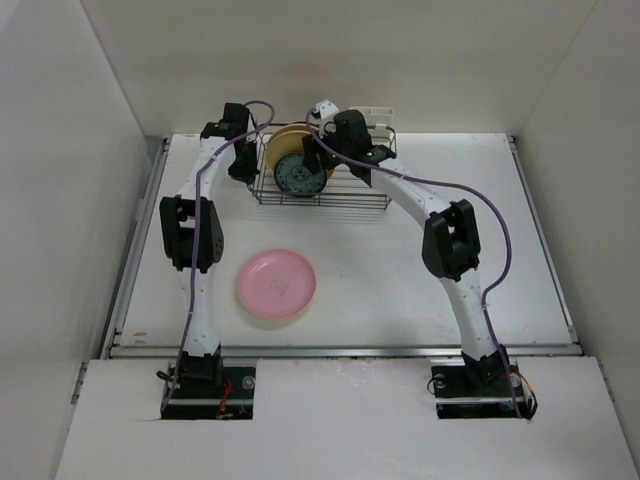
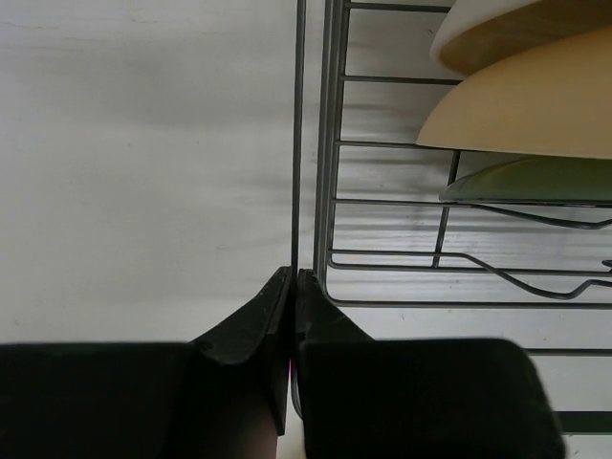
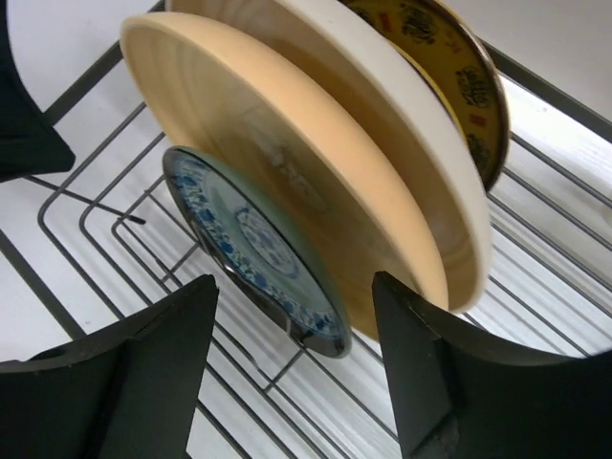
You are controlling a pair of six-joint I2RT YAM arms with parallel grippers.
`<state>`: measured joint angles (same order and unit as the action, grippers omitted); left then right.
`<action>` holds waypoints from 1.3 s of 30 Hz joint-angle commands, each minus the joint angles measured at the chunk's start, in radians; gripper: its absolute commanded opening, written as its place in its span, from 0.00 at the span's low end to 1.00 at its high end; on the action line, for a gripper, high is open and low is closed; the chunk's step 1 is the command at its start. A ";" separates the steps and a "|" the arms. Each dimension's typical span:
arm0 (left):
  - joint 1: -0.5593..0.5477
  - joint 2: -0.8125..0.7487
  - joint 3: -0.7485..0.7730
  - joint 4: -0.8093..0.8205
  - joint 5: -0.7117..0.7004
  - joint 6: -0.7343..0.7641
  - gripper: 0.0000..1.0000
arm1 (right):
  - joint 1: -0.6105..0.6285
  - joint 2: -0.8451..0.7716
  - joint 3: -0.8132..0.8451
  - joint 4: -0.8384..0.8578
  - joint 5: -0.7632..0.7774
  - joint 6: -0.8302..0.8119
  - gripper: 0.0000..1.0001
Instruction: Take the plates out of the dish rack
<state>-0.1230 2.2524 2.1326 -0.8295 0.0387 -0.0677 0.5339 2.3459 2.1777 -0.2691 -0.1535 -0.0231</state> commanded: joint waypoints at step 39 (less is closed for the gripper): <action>-0.024 -0.027 0.016 -0.105 -0.098 -0.139 0.00 | -0.003 -0.577 -0.488 -0.123 -0.159 -0.062 0.00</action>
<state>-0.1390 2.2543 2.1365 -0.8509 -0.0177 -0.1322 0.5529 1.8275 1.7607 -0.2188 -0.1574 -0.1650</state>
